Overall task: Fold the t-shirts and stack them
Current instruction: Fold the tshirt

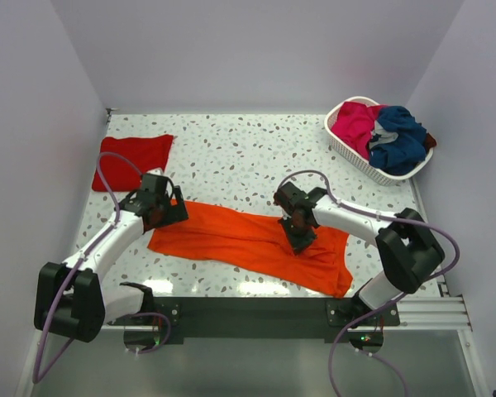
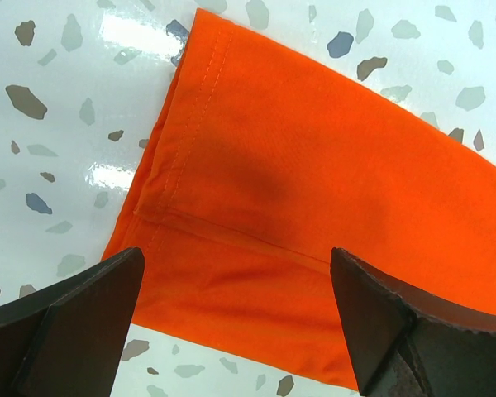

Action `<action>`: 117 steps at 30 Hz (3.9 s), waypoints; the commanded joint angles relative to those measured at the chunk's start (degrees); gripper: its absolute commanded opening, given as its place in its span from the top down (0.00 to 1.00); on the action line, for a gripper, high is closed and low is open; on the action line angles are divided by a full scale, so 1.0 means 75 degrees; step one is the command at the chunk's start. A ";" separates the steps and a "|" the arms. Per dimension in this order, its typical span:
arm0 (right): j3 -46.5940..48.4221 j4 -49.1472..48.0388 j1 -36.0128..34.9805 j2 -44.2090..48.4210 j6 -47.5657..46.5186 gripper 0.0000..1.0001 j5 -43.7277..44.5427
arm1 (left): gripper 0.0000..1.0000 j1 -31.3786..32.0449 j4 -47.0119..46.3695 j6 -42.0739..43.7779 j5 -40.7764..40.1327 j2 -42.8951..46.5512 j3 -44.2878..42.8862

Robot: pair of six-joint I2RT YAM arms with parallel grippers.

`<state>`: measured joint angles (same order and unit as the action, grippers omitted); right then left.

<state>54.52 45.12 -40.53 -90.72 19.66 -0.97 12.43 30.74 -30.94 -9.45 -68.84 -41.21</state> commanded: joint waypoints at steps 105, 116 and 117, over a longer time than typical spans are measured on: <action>0.1966 0.1414 0.4645 -0.0267 -0.0512 0.33 -0.0102 | 0.00 -0.0274 -0.1403 -0.0340 0.0135 -0.1486 -0.0962; 0.1180 0.0933 0.4432 -0.0513 -0.0336 0.33 -0.1241 | 0.00 0.0124 -0.2001 -0.0328 0.0698 -0.0771 0.0127; 0.1145 0.0933 0.4432 -0.0583 -0.0371 0.33 -0.1276 | 0.00 0.0148 -0.2001 -0.0363 0.0710 -0.0748 0.0186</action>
<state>63.70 53.23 -7.18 -94.00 16.86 -7.55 12.62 17.98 -33.82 -5.50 -76.27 -41.43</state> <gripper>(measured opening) 0.666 0.997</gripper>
